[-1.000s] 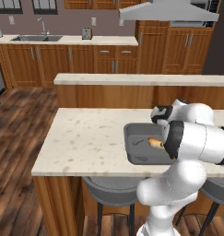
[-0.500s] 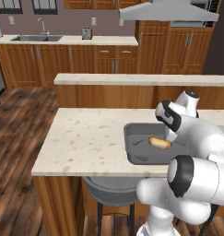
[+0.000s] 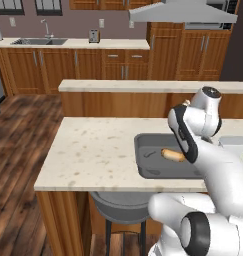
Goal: Place the cold items (lime and sweet potato) from the fridge in one tupperware on the dining counter. Place the warm items (hot dog and kebab skewer) in the stove area in another tupperware.
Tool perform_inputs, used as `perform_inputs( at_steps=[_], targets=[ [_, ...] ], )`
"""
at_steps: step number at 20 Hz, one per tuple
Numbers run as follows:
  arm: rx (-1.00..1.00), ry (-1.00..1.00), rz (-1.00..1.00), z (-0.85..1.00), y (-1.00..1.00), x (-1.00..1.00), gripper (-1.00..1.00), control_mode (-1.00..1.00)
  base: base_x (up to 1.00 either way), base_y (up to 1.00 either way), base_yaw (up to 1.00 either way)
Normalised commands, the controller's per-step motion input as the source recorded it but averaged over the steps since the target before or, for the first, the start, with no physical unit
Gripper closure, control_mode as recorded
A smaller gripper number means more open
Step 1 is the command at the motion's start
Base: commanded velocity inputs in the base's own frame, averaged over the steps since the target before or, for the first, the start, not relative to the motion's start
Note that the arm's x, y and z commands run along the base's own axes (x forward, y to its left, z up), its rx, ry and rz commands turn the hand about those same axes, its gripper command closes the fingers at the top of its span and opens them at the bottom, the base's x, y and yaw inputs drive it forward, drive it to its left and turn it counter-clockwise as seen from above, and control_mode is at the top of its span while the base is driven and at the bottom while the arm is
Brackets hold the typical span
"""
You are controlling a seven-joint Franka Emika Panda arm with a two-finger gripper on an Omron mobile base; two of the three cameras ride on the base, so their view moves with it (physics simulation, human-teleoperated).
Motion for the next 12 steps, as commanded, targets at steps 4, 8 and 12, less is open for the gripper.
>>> perform_inputs(
  at_steps=[4, 8, 12],
  targets=[
    [-0.26, 0.0, 0.63, 0.69, 0.17, -0.24, -1.0, -1.0, 0.0, 0.0, 0.0],
    [-0.24, 0.0, 0.68, 0.59, 0.2, -0.19, -1.0, -1.0, 0.0, 0.0, 0.0],
    [-0.2, 0.0, 0.64, 0.54, 0.14, -0.25, -1.0, -1.0, 0.0, 0.0, 0.0]
  ],
)
